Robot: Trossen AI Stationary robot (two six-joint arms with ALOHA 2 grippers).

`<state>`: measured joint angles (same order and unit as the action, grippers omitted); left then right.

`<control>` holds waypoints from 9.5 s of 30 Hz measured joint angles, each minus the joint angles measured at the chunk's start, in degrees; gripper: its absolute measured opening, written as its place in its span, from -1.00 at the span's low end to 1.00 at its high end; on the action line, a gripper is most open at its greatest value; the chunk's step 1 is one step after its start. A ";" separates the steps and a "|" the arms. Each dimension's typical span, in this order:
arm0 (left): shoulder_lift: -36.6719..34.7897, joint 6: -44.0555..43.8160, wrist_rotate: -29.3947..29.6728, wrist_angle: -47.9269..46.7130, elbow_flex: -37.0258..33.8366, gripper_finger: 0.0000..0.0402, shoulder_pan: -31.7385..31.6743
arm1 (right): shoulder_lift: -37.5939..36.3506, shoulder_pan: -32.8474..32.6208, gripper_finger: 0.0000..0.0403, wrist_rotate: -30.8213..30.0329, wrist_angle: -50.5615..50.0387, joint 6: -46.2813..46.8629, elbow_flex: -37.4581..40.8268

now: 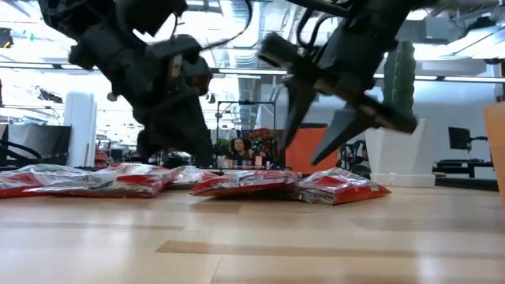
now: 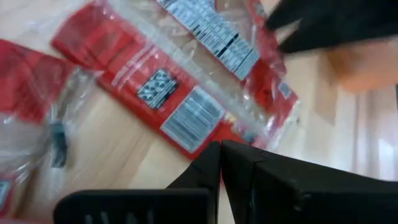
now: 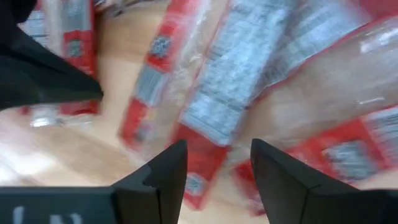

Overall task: Sort popcorn bags into baskets
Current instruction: Put the red popcorn bag into the orange bin

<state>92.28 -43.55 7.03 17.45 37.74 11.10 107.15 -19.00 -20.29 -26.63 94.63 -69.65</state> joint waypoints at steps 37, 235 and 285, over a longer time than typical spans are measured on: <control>7.90 2.06 -6.04 6.24 0.04 -0.99 -1.26 | 4.63 4.73 -0.92 4.23 7.96 -2.54 0.00; 1.93 0.86 -6.67 7.21 5.84 -0.11 -9.75 | -29.32 -28.38 0.12 11.79 -42.62 3.57 9.14; 21.04 7.27 -19.25 -9.96 23.88 -1.00 -15.10 | -29.11 -3.82 0.14 -8.93 -32.08 -2.32 9.11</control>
<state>113.32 -36.28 -12.22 7.49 61.62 -3.99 78.04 -22.83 -29.22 -58.71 92.31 -60.53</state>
